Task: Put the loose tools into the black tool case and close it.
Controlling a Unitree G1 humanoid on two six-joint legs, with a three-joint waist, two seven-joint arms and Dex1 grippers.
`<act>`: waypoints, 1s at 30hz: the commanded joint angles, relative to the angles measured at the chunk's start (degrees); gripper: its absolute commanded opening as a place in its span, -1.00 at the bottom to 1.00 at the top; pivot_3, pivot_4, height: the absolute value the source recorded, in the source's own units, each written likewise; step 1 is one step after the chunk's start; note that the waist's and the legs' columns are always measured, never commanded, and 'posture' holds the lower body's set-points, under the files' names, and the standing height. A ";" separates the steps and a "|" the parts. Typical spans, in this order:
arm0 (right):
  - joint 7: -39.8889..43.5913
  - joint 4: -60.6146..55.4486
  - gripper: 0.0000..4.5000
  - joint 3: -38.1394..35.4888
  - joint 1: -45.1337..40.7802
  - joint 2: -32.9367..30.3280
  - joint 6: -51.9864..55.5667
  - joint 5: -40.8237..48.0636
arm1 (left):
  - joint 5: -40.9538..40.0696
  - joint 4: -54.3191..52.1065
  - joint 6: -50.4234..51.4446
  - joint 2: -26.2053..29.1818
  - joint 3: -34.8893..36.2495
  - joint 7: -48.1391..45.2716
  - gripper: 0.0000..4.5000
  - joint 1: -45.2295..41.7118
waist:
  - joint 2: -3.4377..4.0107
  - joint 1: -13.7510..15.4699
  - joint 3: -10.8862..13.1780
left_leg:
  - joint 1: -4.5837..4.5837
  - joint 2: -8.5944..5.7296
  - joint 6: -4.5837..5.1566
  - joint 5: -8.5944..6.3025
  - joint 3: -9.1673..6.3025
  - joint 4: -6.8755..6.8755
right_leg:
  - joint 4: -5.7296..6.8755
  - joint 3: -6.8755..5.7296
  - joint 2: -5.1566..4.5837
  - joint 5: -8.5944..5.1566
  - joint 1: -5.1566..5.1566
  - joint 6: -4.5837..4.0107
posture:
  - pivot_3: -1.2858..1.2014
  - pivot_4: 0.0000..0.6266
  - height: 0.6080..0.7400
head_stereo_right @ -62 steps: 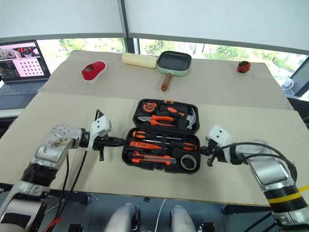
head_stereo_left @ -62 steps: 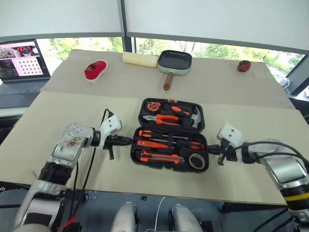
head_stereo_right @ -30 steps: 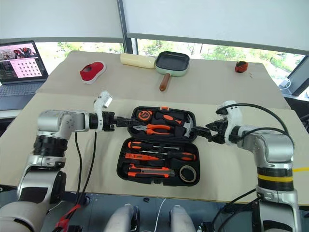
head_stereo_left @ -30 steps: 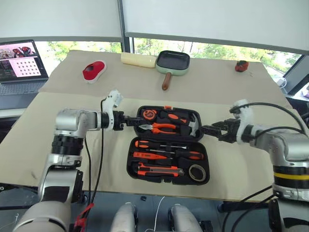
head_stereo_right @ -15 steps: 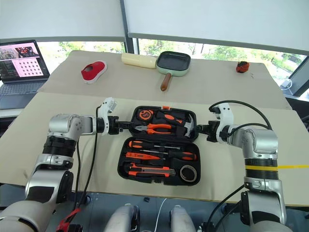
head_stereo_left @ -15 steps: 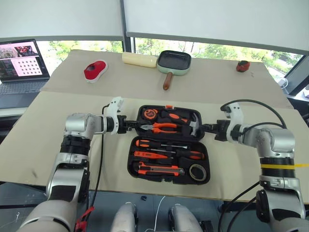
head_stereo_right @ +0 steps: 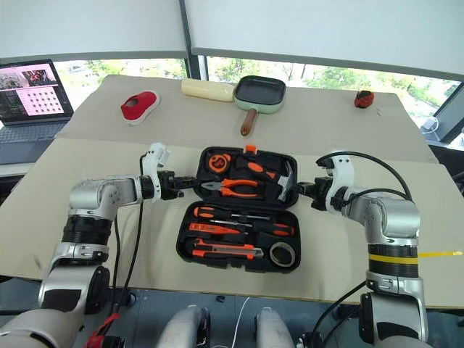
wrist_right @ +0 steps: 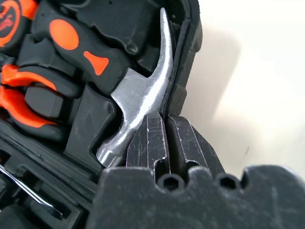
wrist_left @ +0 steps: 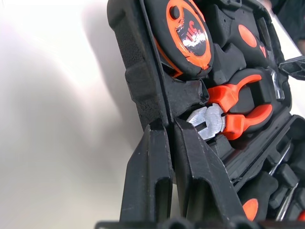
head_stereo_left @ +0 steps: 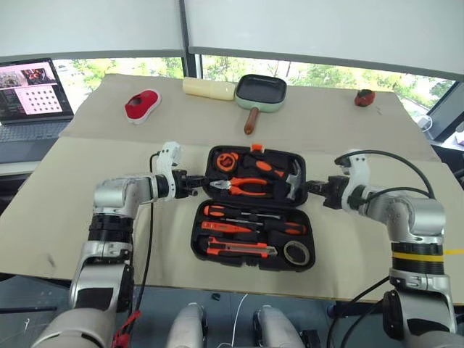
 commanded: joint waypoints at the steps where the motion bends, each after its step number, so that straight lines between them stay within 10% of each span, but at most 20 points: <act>1: 2.73 -5.23 -1.00 2.70 -0.71 -0.47 -11.49 -1.75 | 0.95 -6.01 -15.67 -2.23 -1.92 -3.64 -0.99 0.09 | 0.02 -0.01 0.01 | -0.03 -0.01 0.00 0.00 0.02 0.00 | 0.01 0.01 -0.01 0.00 -0.04 0.01 | 0.03 -0.52 1.00; 21: 5.60 -20.16 -1.00 7.05 29.30 -2.77 -52.89 -15.39 | 11.72 -22.03 -43.65 2.48 -2.32 3.33 -0.99 26.41 | 0.04 -0.16 0.00 | 0.25 0.12 0.07 -0.06 0.11 -0.07 | -0.14 0.03 0.04 0.00 0.21 0.01 | 0.03 -0.52 1.00; 26: 6.60 -23.38 -1.00 5.85 43.33 -8.07 -76.38 -24.62 | 9.63 -32.22 -39.85 4.89 1.69 5.56 -0.23 37.17 | 0.07 -0.16 -0.03 | 0.29 0.13 0.08 -0.07 0.16 -0.10 | -0.15 0.09 0.04 0.00 0.20 0.01 | 0.03 -0.52 1.00; 30: 5.93 -26.05 -0.24 1.65 52.63 -10.06 -83.33 -26.27 | 7.30 -39.59 -35.22 7.07 4.94 6.46 0.44 44.88 | 0.07 -0.15 -0.04 | 0.47 0.27 0.00 -0.19 0.13 -0.13 | -0.16 0.11 0.11 -0.07 0.32 -0.06 | 0.03 -0.52 1.00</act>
